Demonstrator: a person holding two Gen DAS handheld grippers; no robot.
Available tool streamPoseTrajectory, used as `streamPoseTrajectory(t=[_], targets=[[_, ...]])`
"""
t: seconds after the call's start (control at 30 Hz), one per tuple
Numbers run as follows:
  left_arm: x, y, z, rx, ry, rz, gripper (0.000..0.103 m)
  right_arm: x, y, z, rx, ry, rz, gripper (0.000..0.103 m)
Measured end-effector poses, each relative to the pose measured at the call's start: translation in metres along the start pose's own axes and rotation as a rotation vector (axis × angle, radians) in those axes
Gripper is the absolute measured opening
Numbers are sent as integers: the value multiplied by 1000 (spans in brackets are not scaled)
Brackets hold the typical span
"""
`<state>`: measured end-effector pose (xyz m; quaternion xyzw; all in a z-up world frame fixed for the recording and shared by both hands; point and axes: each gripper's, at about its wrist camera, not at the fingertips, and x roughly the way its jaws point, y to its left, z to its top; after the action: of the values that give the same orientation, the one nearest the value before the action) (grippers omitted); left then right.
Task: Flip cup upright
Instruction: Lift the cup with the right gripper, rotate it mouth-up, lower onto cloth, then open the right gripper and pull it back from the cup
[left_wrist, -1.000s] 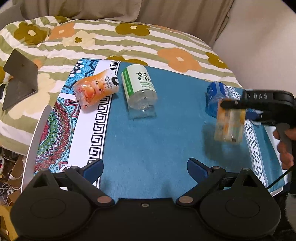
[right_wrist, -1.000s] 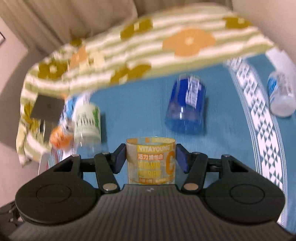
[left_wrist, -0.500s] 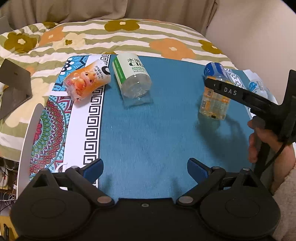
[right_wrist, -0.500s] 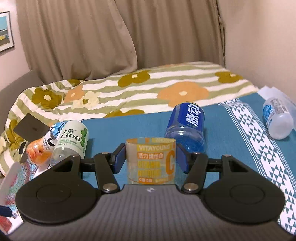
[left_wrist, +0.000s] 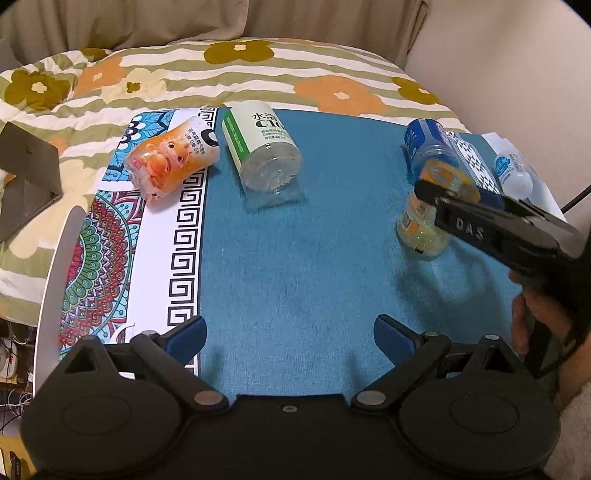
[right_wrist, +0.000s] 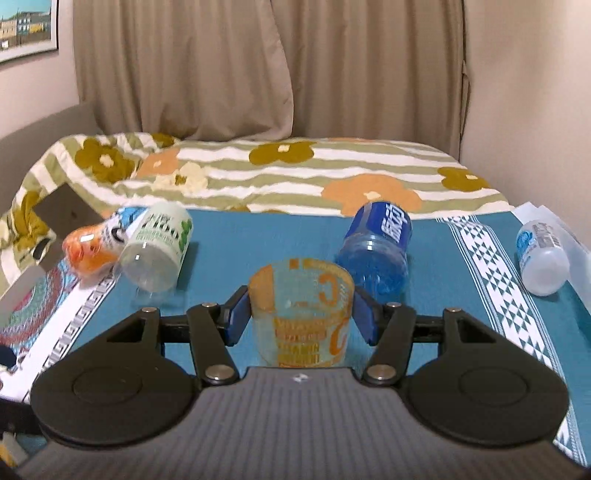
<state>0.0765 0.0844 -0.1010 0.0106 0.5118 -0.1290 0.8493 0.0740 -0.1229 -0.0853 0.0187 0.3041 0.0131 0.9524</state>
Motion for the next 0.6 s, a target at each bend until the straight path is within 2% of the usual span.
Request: streamPoseTrajectory(t=[0.4, 0.53, 0.6], targets=[[-1, 1, -3, -26, -4, 2, 99, -6, 2, -3, -10, 44, 1, 75], [-8, -2, -2, -32, -26, 19, 99, -8, -1, 2, 9, 63, -10, 99], [-13, -5, -1, -33, -42, 29, 99, -13, -4, 6, 18, 68, -7, 103]])
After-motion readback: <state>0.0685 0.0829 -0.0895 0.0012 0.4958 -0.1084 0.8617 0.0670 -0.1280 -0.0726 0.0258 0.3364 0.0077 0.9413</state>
